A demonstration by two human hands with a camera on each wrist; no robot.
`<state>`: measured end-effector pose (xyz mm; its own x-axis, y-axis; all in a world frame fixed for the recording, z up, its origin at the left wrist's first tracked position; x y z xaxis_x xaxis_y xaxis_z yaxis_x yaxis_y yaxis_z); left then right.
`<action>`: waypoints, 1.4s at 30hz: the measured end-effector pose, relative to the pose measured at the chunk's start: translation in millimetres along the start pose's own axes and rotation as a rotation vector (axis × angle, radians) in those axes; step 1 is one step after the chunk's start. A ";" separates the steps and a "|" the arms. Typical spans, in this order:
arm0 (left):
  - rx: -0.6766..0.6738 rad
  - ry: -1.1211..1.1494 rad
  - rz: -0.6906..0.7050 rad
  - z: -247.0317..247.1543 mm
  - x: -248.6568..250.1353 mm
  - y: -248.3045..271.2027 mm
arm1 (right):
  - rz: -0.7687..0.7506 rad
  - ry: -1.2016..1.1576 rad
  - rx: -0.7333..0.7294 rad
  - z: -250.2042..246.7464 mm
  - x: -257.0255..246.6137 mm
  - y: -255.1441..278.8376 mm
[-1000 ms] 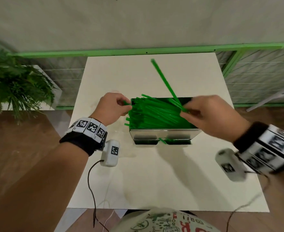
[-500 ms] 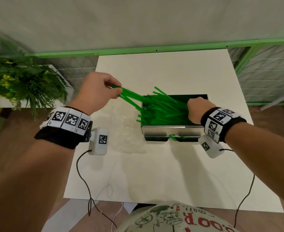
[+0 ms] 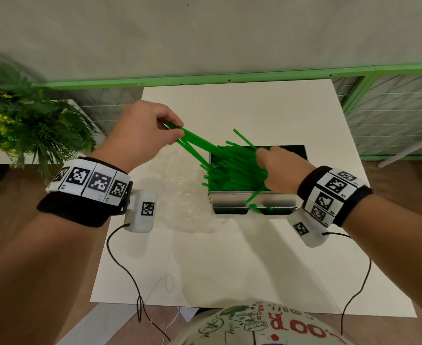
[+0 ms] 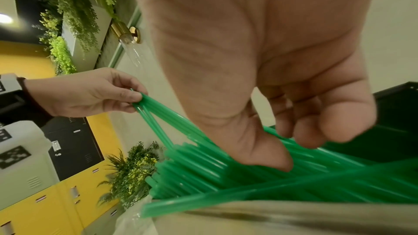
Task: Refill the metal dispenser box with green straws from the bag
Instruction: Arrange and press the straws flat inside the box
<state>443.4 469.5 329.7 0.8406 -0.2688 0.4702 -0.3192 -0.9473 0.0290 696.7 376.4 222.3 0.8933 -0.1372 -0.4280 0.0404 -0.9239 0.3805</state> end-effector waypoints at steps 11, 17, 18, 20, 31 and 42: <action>0.044 -0.019 0.039 -18.5 -3.7 3.5 | -0.216 -0.129 -0.035 1.6 21.7 8.0; 0.041 -0.047 0.052 -19.7 -2.3 2.7 | -0.198 -0.213 -0.003 2.9 20.8 -1.6; 0.040 -0.049 0.053 -18.9 -2.4 3.4 | -0.171 -0.201 -0.049 6.1 21.7 -2.2; 0.038 -0.052 0.051 -18.2 -2.9 5.6 | -0.143 -0.153 -0.110 10.9 22.7 -2.6; 0.062 -0.059 0.047 -30.6 -3.1 13.1 | -0.119 -0.254 0.338 -13.3 24.8 -14.5; 0.105 -0.112 0.100 -56.9 12.6 25.4 | -0.009 -0.241 0.232 5.6 22.6 -28.0</action>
<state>421.0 451.9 386.5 0.8525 -0.3749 0.3644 -0.3611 -0.9262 -0.1081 713.2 397.2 197.4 0.7607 -0.1834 -0.6227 -0.0795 -0.9784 0.1910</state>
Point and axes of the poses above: each hand's wrist, its own y-axis away from the middle knuckle, its own z-axis out of the palm, x = y × z, the point moved 5 cm from there along -y, towards the middle knuckle, and after that the axes turned 13 degrees about -y, right-handed, at the moved point
